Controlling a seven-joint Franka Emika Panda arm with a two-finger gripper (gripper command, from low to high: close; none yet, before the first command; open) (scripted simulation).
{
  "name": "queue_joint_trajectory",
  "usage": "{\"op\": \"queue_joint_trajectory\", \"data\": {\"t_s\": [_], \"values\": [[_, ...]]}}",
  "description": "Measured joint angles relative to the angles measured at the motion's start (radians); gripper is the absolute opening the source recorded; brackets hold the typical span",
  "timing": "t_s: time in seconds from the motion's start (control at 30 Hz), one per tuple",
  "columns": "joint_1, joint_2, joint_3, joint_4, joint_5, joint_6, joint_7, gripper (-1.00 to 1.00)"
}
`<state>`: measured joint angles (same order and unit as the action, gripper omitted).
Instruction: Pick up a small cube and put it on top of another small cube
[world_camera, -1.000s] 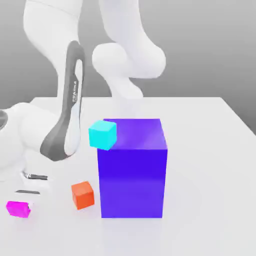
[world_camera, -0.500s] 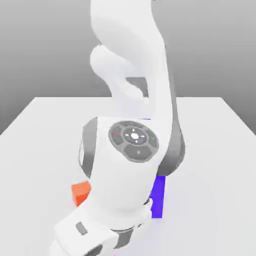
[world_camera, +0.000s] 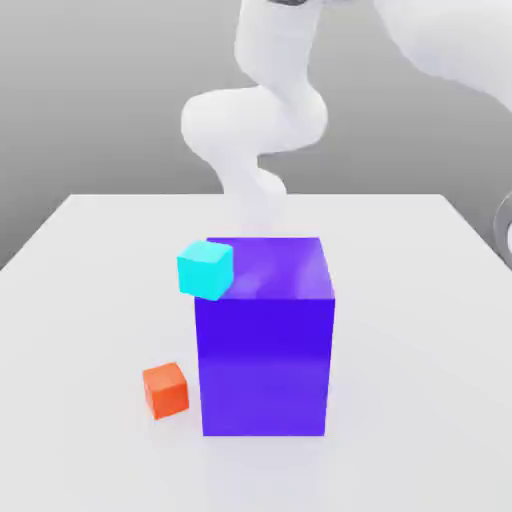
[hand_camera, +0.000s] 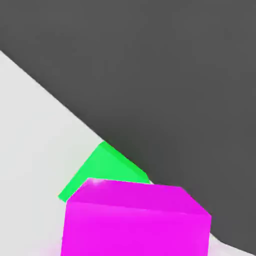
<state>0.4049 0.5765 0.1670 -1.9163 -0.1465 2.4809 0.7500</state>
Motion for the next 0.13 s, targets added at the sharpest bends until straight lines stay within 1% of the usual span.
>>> {"op": "queue_joint_trajectory", "data": {"t_s": [0.03, 0.13], "values": [[0.005, 0.018, -0.004, 0.001, -0.003, 0.017, 0.005, 1.00], [0.005, 0.018, -0.004, 0.001, -0.003, 0.017, 0.005, 1.00]]}}
